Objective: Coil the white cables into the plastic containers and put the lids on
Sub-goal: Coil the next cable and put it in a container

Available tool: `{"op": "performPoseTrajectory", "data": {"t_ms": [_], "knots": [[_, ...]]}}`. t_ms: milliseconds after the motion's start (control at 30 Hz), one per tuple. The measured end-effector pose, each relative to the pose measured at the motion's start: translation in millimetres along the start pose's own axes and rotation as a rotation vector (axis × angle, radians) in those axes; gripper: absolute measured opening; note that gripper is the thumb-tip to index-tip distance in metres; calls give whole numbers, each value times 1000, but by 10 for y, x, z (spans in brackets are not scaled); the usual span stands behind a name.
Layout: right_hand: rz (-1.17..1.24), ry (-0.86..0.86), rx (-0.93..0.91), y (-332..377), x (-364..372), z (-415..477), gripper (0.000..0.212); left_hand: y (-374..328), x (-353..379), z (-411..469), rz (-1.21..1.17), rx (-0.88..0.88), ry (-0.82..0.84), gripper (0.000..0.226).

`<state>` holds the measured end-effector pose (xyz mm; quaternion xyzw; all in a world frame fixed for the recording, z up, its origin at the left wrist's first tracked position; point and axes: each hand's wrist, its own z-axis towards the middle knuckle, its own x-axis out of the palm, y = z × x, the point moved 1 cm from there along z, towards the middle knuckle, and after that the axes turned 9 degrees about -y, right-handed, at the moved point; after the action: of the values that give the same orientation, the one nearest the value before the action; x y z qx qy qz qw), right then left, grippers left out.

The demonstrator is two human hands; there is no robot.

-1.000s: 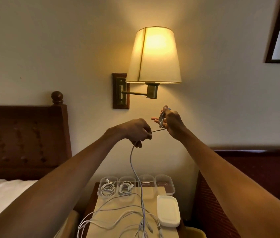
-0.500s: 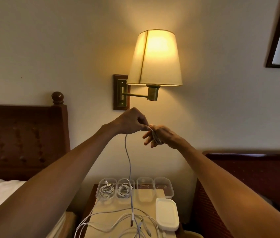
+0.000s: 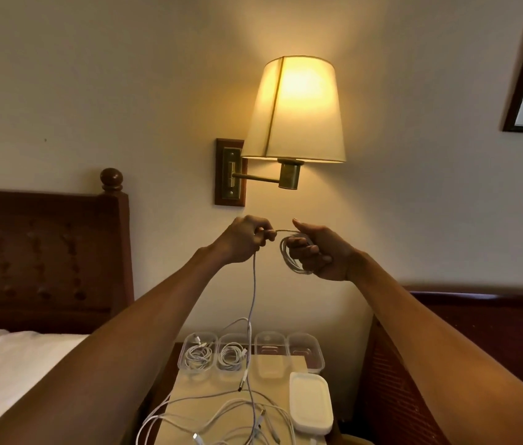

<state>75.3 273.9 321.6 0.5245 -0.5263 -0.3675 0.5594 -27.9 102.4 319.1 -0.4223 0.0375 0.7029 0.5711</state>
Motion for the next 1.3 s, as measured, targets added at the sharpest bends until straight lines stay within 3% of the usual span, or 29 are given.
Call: {"op": "performPoseTrajectory", "data": {"t_ms": [167,300,467,600,800,1067,1200,1300], "knots": [[210,13,-131,122,48,-67,45,60,181,-83,-219,-330,157,27],[294,-197,-286,158,121,-45,42,99,235,-193,-381,-490,195,32],[395,-411,-438,226,143,22,39,171,338,-318,-308,-506,279,34],[280,-558,-466,246,174,36,42,137,346,-342,-331,-504,264,34],[193,-587,-493,295,238,11,45,92,394,-342,-334,-495,251,29],[197,-695,-627,424,120,-78,46,315,471,-335,-50,-307,201,24],[-22,-727,-624,323,26,-28,52,331,488,-339,-10,-302,165,28],[-168,-742,-610,201,-68,43,52,260,514,-375,-137,-386,226,34]]}}
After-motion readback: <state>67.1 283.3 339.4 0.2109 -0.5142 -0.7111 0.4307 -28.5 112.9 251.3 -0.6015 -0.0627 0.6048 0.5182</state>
